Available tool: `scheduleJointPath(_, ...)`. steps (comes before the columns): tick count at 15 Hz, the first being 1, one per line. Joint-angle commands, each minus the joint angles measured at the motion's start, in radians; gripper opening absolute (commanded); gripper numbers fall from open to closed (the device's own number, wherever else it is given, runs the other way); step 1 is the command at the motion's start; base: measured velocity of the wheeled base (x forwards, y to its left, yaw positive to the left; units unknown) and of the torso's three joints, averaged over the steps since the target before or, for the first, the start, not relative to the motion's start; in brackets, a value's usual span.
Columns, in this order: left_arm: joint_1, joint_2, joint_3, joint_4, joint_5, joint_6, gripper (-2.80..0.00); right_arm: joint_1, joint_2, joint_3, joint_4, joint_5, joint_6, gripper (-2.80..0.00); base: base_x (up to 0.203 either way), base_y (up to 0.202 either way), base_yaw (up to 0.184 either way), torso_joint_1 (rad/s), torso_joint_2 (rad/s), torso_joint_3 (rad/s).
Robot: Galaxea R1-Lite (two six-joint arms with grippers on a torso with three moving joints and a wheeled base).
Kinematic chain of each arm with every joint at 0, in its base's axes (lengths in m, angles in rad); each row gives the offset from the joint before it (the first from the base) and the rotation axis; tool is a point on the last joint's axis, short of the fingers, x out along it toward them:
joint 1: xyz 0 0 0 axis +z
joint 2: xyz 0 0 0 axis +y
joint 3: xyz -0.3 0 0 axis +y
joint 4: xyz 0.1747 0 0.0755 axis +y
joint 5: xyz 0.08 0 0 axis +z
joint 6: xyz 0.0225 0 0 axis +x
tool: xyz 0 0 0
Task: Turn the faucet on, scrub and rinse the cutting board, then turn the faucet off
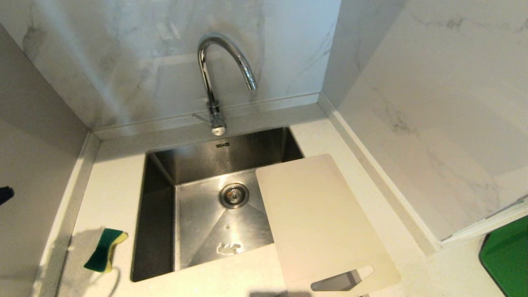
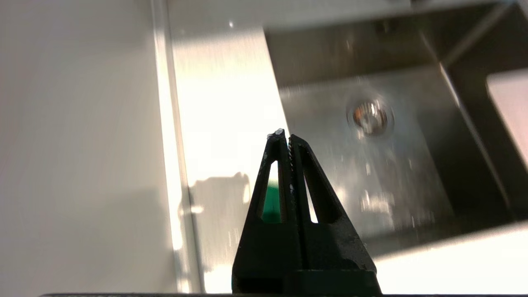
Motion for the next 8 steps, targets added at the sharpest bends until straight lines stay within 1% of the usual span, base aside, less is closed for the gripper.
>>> scheduleJointPath(1, -0.002, -0.203, 0.138, 0.024, -0.008, 0.001, -2.8, 0.0, 0.0, 0.0, 0.0, 0.0, 0.0, -2.8, 0.0, 0.0, 0.0, 0.0, 0.0, 0.0)
scheduleJointPath(2, -0.003, -0.245, 0.173, 0.045, -0.024, 0.001, -2.8, 0.0, 0.0, 0.0, 0.0, 0.001, 0.0, -2.8, 0.0, 0.0, 0.0, 0.0, 0.0, 0.0)
scheduleJointPath(3, -0.003, -0.293, 0.195, 0.072, -0.065, 0.0, -2.8, 0.0, 0.0, 0.0, 0.0, 0.0, 0.0, -2.8, 0.0, 0.0, 0.0, 0.0, 0.0, 0.0)
scheduleJointPath(5, -0.004, -0.358, 0.209, 0.145, -0.177, -0.002, -2.8, 0.0, 0.0, 0.0, 0.0, 0.0, 0.0, -2.8, 0.0, 0.0, 0.0, 0.0, 0.0, 0.0)
scheduleJointPath(6, -0.004, -0.384, 0.218, 0.188, -0.209, -0.003, -2.8, 0.0, 0.0, 0.0, 0.0, 0.0, 0.0, -2.8, 0.0, 0.0, 0.0, 0.0, 0.0, 0.0)
scheduleJointPath(8, -0.022, -0.42, 0.255, 0.204, -0.224, -0.001, -2.8, 0.0, 0.0, 0.0, -0.001, 0.0, 0.0, -2.8, 0.0, 0.0, 0.0, 0.0, 0.0, 0.0)
